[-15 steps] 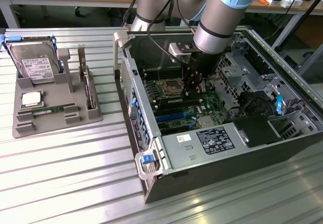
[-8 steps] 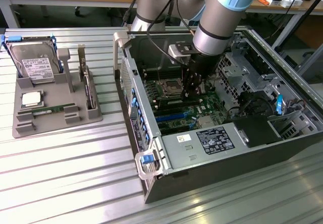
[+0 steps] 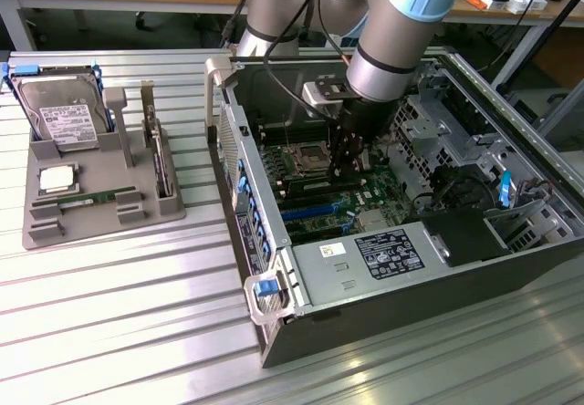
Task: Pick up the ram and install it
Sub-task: 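Insert the ram into the slot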
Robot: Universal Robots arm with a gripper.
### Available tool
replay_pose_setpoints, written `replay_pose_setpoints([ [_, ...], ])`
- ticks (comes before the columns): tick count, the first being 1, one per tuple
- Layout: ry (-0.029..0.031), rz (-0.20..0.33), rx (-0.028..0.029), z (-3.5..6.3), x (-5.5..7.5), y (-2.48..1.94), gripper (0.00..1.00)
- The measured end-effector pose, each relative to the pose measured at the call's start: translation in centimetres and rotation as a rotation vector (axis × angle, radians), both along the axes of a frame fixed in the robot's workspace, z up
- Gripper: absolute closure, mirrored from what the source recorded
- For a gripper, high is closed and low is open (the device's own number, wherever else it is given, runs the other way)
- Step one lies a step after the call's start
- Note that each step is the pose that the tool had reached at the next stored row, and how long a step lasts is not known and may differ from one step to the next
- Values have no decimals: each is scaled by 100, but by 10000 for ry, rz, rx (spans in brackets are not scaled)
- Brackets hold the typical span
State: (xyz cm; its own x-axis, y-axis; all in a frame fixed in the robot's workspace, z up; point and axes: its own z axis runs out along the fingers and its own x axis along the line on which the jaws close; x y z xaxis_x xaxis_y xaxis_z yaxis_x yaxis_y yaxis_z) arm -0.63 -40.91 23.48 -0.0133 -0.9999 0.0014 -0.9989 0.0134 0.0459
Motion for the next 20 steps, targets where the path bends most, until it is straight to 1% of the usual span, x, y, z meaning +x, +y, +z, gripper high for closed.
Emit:
replay_pose_setpoints([
  [4, -1, -13, 3, -4, -18, -2, 88],
  [7, 0, -44, -5, -5, -17, -10, 88],
  [11, 2, -44, -4, -27, -17, -9, 88],
  [12, 5, -46, -3, -27, -18, -9, 87],
  [13, 0, -46, -3, -28, -18, -9, 81],
  [14, 0, -45, -14, -27, -17, -9, 81],
  [15, -4, -44, -16, -6, -18, -9, 81],
  [16, -31, -44, -17, 117, -21, 5, 81],
  [17, -34, -42, -16, 142, -21, 9, 82],
  [18, -35, -44, -14, 145, -21, 9, 90],
  [19, -32, -45, -15, 145, 4, 9, 90],
  [20, 22, -44, -16, 146, 100, 6, 90],
])
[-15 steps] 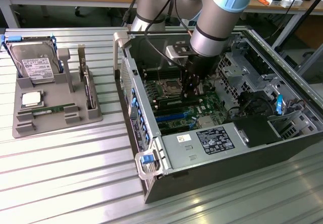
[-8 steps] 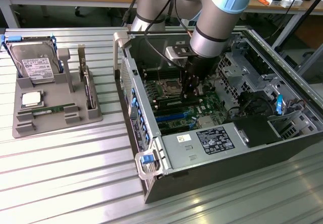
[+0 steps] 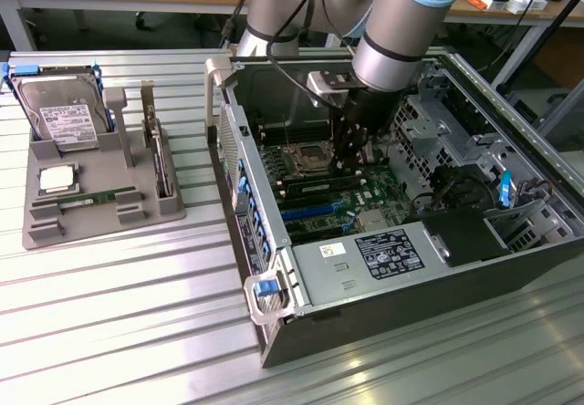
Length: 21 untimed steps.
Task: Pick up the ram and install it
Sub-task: 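Insert the ram into the slot, then press down the ram until it locks into place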
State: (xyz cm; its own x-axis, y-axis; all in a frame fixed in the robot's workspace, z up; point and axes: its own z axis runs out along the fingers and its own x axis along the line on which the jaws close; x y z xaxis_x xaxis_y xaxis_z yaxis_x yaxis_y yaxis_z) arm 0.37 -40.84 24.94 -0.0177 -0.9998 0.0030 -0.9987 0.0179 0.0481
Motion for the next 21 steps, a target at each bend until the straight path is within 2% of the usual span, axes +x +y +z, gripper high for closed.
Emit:
replay_pose_setpoints([
  [2, 152, 0, 0, 0, 209, -3, 90],
  [3, 266, 1, 0, -1, 373, -5, 90],
  [5, 362, 0, 0, -1, 537, -6, 90],
  [8, 464, 1, 0, -1, 762, -6, 90],
  [12, 494, 1, -1, 6, 982, -6, 90],
  [13, 494, 1, 1, 57, 1023, -6, 90],
  [15, 494, -1, -1, 211, 1041, -7, 90],
  [16, 494, 0, 4, 235, 1042, -7, 90],
  [21, 494, 1, 7, 238, 1042, -6, 90],
])
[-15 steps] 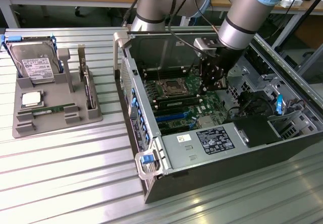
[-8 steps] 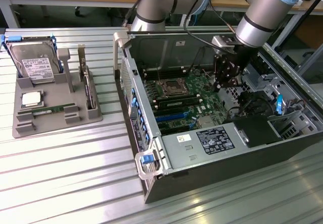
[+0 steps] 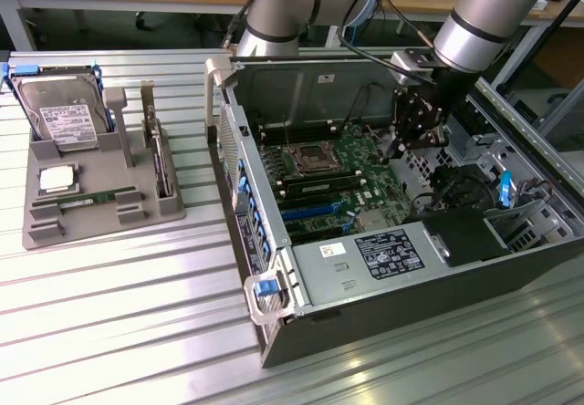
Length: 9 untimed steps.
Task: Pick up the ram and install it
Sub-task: 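Press down the ram until it locks into place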
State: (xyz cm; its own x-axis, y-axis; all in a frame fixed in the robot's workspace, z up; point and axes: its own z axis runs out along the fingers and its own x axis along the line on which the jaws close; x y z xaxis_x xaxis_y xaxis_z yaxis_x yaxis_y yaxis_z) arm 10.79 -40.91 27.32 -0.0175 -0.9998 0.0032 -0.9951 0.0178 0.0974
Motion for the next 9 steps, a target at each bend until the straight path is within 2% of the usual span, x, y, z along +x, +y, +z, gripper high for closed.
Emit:
replay_pose_setpoints([
  [2, 0, 0, -1, -32, -66, 0, 90],
  [3, 0, 0, 0, -92, -166, 0, 90],
  [7, 0, 0, 0, -259, -409, 4, 90],
  [9, 0, 1, 0, -351, -433, 5, 90],
])
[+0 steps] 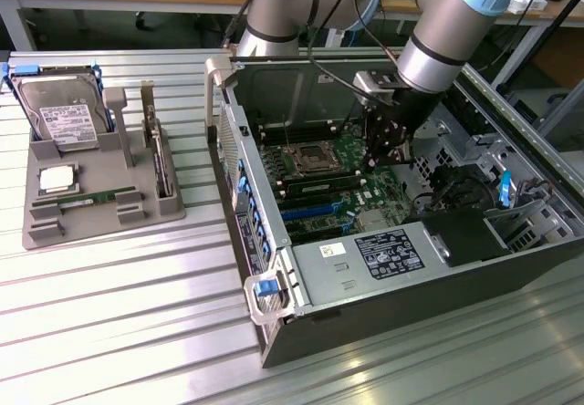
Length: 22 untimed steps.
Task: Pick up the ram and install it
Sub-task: 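Press down the ram until it locks into place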
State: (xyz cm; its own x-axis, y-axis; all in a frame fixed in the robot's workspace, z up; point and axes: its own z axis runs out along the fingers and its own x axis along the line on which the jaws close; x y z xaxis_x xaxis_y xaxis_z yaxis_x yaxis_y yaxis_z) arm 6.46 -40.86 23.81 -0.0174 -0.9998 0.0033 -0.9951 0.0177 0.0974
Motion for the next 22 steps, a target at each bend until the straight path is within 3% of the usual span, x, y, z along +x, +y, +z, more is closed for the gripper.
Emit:
replay_pose_setpoints([
  [6, -17, -1, 0, -77, -4, -21, 90],
  [11, -128, -1, 3, 50, -45, -20, 90],
  [14, -207, -1, 3, 51, -303, -20, 90],
  [17, -236, -1, 3, 51, -472, -21, 90],
  [20, -282, -1, 0, 50, -738, -21, 90],
  [22, -335, -1, 3, 37, -1001, -20, 90],
])
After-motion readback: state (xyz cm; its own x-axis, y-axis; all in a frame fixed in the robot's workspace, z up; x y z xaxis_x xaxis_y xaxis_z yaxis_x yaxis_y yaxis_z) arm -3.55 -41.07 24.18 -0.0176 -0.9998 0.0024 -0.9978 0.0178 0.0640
